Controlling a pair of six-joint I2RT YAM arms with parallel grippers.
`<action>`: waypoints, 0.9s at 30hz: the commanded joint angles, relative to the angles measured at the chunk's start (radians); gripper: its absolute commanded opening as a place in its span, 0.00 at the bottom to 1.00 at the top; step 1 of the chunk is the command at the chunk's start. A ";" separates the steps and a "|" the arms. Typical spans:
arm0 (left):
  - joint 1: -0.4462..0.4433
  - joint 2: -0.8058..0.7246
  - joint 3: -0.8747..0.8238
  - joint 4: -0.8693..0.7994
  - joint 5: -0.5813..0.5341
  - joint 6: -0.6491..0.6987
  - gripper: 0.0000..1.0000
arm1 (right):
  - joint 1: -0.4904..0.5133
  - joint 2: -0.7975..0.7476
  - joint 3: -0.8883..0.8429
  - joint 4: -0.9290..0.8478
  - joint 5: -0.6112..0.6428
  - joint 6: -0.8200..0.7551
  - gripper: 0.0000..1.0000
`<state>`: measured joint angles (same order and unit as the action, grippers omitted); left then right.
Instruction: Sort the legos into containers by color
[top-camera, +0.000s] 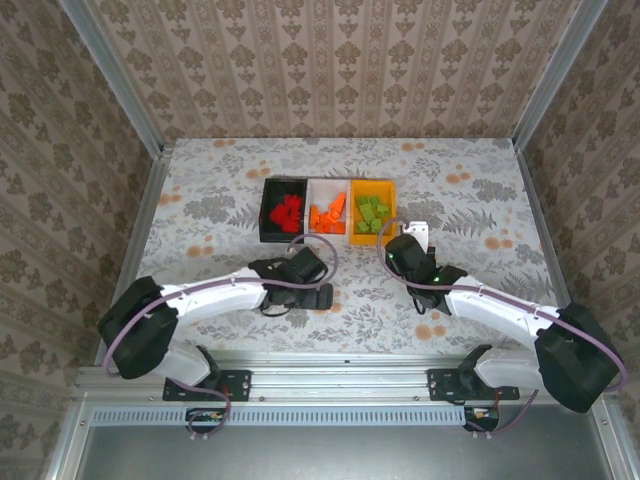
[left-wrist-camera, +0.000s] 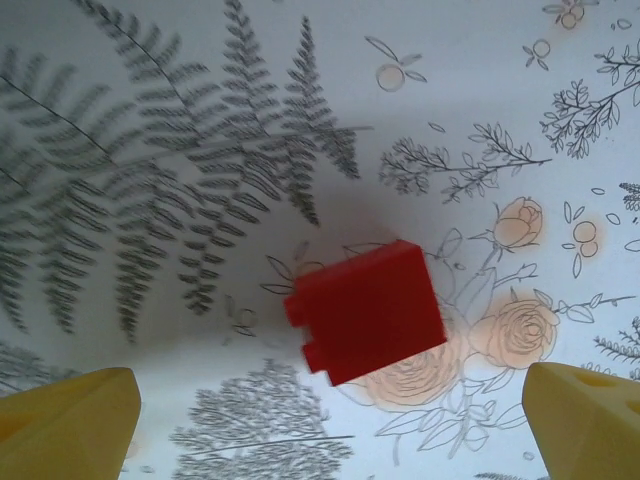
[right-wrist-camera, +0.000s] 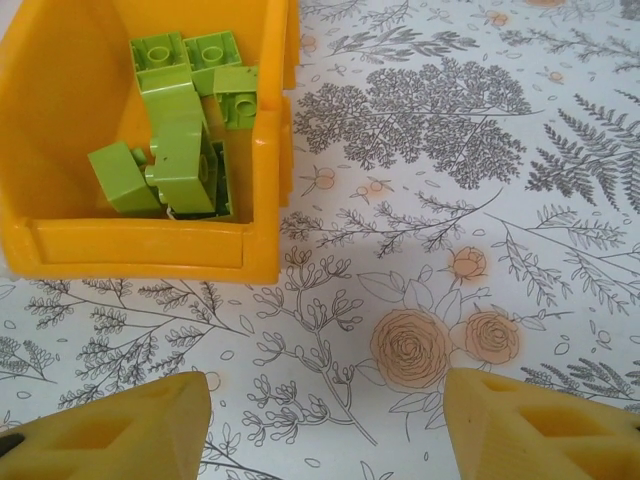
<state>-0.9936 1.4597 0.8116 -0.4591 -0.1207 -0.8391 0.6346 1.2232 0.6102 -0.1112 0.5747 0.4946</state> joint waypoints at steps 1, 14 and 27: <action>-0.060 0.029 0.041 0.021 -0.124 -0.194 1.00 | -0.006 -0.025 -0.007 -0.004 0.053 0.005 0.65; -0.087 0.216 0.077 0.000 -0.264 -0.301 0.77 | -0.006 -0.027 -0.007 -0.008 0.048 0.005 0.65; -0.083 0.247 0.093 0.017 -0.284 -0.245 0.38 | -0.006 -0.042 -0.013 -0.009 0.044 0.009 0.65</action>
<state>-1.0798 1.6840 0.8932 -0.4530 -0.3908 -1.1030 0.6346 1.1950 0.6067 -0.1116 0.5957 0.4946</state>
